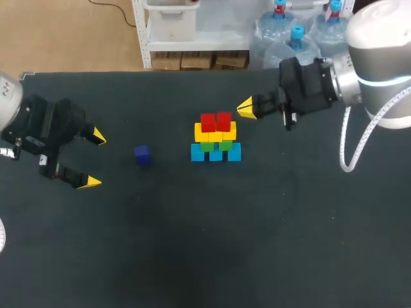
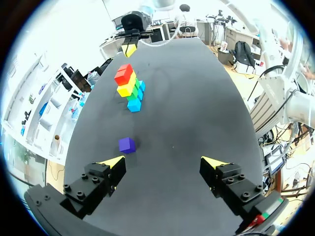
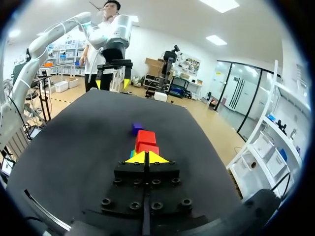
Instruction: Place the blue cubes, place green cubes on the blue cubes, place the yellow cubes on the green cubes, then place the red cubes on the yellow cubes, and place purple cube on the red cubes.
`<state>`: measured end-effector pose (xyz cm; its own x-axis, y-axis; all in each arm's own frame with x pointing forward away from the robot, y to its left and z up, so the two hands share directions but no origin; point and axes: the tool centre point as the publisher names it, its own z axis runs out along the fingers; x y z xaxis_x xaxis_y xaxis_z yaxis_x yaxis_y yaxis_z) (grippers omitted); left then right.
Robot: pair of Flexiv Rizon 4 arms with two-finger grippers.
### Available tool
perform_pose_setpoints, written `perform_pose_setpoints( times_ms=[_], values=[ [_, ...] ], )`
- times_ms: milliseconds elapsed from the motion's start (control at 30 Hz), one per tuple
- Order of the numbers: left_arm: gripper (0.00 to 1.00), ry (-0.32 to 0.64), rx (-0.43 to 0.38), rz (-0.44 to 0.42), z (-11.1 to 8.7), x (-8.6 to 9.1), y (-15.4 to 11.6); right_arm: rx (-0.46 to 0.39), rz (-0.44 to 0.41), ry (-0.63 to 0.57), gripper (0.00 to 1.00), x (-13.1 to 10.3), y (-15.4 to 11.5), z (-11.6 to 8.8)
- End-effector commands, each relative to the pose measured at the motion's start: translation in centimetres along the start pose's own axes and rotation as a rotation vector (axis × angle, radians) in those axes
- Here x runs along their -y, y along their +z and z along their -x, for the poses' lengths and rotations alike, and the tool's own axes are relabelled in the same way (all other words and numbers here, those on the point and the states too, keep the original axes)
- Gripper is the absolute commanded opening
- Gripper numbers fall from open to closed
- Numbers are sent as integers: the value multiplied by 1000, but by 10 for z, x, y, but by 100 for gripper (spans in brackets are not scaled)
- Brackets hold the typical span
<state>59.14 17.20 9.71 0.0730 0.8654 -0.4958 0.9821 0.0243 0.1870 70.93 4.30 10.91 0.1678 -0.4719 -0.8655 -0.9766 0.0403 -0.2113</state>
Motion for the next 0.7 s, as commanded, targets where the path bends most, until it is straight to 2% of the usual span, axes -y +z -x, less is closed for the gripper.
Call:
perform_pose_setpoints(
  times_ms=[33,700],
  values=[
    [100,5,9,2,-2,0,0,10,10,2,0,6,8,-6],
    [100,5,9,2,-2,0,0,16,29,15,0,9,20,-12]
  ],
)
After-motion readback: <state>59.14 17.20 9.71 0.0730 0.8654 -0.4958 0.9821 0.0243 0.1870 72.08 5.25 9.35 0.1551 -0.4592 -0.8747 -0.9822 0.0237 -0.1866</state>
